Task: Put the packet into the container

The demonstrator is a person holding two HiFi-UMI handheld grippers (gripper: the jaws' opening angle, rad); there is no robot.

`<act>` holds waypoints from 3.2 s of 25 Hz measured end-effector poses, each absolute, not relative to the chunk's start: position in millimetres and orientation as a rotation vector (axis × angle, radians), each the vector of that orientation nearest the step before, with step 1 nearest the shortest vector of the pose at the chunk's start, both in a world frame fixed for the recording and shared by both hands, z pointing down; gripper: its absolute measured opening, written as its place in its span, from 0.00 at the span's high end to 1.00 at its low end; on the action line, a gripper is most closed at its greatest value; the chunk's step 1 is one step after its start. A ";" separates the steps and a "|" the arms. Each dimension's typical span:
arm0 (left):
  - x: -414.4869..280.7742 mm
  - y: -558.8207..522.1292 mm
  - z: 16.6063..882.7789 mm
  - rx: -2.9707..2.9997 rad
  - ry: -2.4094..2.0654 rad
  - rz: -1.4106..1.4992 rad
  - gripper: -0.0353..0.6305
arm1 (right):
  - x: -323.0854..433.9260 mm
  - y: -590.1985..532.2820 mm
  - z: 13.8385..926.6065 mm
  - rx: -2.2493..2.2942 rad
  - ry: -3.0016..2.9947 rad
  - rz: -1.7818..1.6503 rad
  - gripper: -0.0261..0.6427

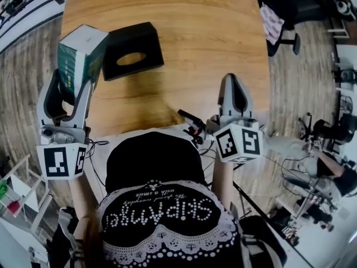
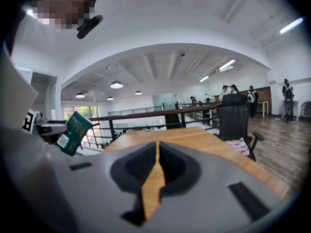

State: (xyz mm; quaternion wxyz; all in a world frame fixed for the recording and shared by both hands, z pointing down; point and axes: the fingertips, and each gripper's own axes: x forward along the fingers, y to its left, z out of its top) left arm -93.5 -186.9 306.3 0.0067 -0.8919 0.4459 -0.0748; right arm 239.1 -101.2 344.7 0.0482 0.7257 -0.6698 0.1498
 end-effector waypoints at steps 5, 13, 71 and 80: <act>-75.3 -194.9 310.4 -2.870 1.285 -0.240 0.45 | 241.7 -98.6 347.4 2.221 -2.030 0.468 0.90; -54.6 -217.7 324.3 -2.936 1.187 -0.265 0.45 | 244.4 -98.9 351.2 2.236 -2.011 0.490 0.90; 26.5 -216.4 475.1 -2.923 0.489 -0.896 0.46 | 236.0 -113.9 370.8 2.191 -2.021 0.597 0.90; 26.2 -217.9 503.9 -2.922 0.442 -1.063 0.46 | 236.3 -114.2 369.4 2.196 -2.023 0.600 0.90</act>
